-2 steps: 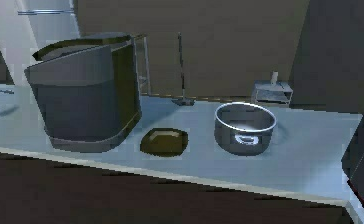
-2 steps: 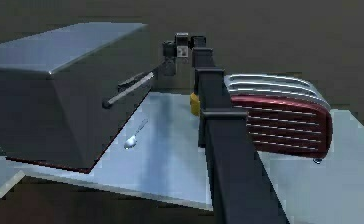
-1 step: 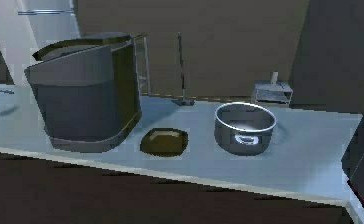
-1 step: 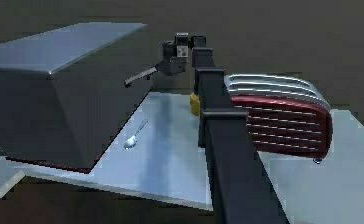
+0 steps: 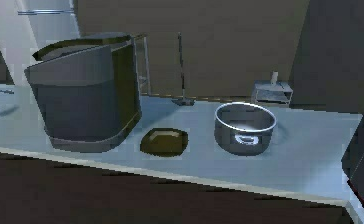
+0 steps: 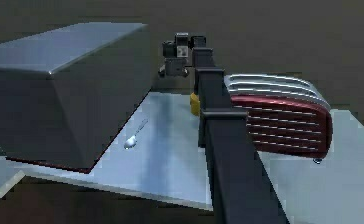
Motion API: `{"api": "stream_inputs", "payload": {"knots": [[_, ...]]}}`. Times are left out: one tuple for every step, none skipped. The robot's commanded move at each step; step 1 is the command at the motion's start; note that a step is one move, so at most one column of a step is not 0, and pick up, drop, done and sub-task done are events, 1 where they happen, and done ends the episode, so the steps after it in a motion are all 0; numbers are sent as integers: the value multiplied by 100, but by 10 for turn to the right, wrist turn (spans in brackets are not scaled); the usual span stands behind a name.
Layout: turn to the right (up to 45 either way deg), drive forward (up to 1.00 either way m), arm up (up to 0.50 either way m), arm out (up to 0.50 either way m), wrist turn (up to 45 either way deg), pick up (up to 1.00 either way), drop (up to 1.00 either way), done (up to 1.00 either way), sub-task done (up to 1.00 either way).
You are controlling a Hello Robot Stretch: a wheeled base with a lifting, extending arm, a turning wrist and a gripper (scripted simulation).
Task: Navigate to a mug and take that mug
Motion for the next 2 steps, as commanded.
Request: {"api": "stream_inputs", "payload": {"knots": [[0,0,0,0,390,0,0,0,0],[0,0,-16,0,0,0,0,0,0]]}}
